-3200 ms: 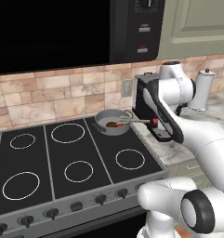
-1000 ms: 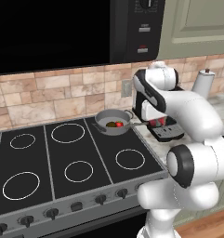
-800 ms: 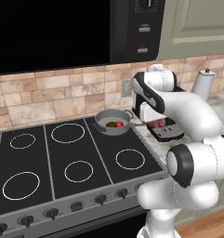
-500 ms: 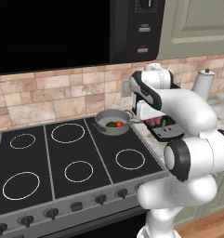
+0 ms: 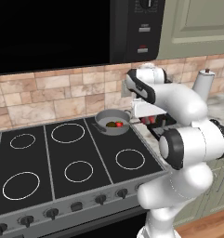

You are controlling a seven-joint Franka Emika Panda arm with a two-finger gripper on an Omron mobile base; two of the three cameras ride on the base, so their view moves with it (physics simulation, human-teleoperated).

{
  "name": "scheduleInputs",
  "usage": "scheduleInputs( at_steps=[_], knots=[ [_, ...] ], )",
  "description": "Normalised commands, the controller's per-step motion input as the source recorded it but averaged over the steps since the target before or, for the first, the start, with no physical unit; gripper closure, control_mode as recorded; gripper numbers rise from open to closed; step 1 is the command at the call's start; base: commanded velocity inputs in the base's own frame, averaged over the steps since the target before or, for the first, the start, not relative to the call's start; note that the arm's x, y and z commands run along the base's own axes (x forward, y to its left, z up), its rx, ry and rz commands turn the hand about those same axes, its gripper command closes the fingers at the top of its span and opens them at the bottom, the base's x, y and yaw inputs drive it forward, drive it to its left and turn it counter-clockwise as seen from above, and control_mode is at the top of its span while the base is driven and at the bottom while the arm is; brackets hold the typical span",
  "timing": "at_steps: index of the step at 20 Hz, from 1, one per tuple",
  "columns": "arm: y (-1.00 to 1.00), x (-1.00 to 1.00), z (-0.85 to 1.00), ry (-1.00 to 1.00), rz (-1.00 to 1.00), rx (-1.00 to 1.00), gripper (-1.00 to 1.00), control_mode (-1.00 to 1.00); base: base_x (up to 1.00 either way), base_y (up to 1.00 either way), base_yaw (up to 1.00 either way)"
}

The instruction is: Put the tomato and avocado in the pot. Retrieve the spatula and lightly stir the vegetables in the pot.

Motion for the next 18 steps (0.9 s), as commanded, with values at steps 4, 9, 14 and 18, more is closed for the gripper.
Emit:
scheduleInputs(
  at_steps=[4, 9, 14, 18],
  knots=[
    [0.26, 0.06, -0.03, -0.01, 0.00, 0.00, 1.00, -1.00, 0.00, 0.00, 0.00],
    [0.29, 0.02, 0.00, -0.04, 0.00, 0.00, 1.00, -1.00, 0.00, 0.00, 0.00],
    [0.13, 0.02, -0.13, 0.00, 0.00, 0.00, 1.00, -1.00, 0.00, 0.00, 0.00],
    [0.00, 0.13, -0.14, 0.00, 0.00, 0.00, 1.00, -1.00, 0.00, 0.00, 0.00]
  ],
)
